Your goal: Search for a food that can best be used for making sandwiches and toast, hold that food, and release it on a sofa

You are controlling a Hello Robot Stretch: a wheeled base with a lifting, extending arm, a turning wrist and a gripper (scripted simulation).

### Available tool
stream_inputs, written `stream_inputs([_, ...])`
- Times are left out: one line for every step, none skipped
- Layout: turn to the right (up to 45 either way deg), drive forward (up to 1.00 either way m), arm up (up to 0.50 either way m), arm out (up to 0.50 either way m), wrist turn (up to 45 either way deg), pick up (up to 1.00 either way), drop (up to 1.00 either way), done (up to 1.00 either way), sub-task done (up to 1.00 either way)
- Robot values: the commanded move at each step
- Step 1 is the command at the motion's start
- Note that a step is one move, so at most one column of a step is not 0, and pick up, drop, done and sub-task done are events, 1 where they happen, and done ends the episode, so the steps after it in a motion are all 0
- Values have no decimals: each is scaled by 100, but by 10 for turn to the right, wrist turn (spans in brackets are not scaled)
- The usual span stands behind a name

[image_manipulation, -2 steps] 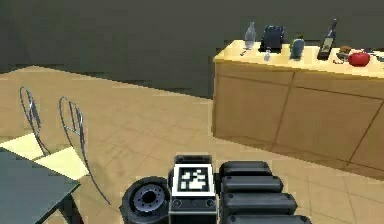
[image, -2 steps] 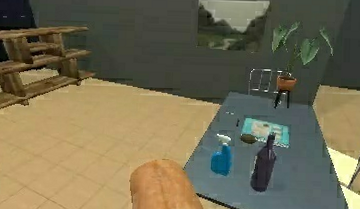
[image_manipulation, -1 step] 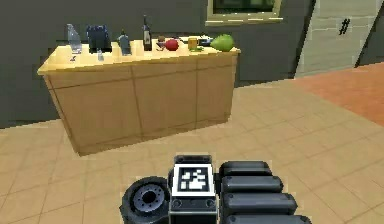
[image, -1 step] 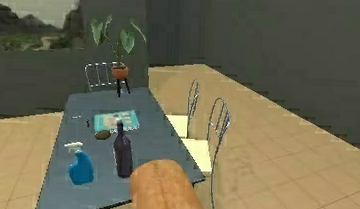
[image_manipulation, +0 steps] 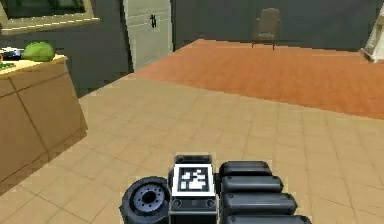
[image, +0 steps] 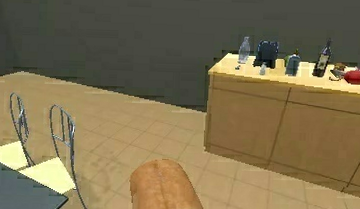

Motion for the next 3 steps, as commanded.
stream_inputs([90,0,0,0,0,0,0,0,0])
stream_inputs([0,40,0,0,0,0,0,0,0])
stream_inputs([-240,0,0,0,0,0,0,0,0])
